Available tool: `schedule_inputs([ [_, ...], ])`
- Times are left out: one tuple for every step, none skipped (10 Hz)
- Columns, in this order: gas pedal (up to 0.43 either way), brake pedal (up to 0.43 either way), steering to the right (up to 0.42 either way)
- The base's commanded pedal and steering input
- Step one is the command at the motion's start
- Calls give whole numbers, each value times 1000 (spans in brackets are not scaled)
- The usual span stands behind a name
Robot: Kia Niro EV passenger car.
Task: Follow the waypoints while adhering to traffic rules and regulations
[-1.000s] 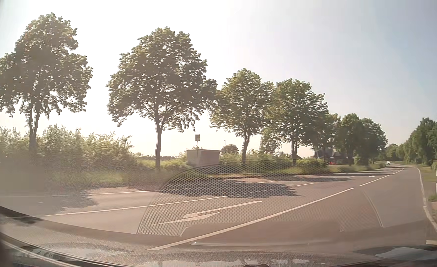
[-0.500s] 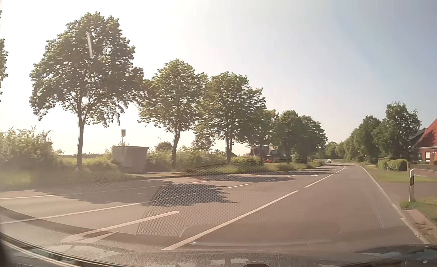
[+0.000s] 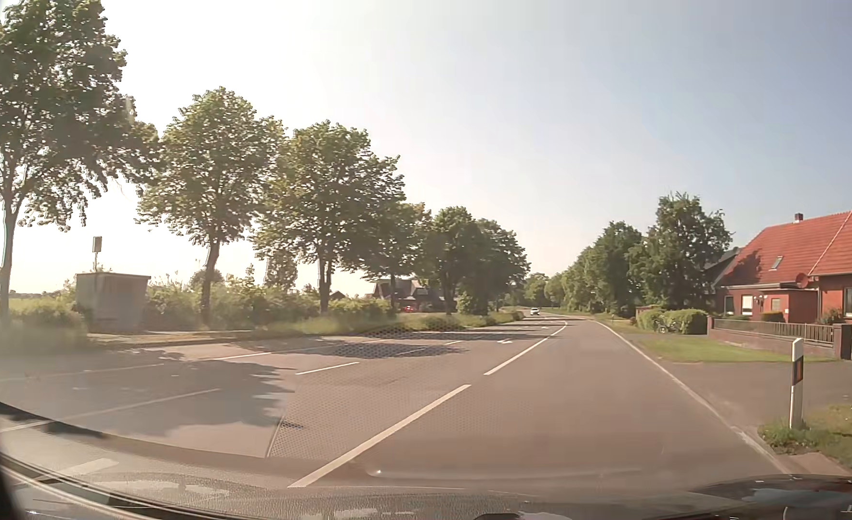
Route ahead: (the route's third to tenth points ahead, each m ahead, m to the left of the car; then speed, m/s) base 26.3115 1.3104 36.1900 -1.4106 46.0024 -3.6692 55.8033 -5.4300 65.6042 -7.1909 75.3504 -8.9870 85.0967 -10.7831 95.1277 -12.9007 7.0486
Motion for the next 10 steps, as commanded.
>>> schedule_inputs([
  [469,0,203],
  [469,0,181],
  [469,0,163],
  [480,0,138],
  [480,0,114],
  [480,0,92],
  [480,0,74],
  [480,0,61],
  [480,0,47],
  [480,0,33],
])
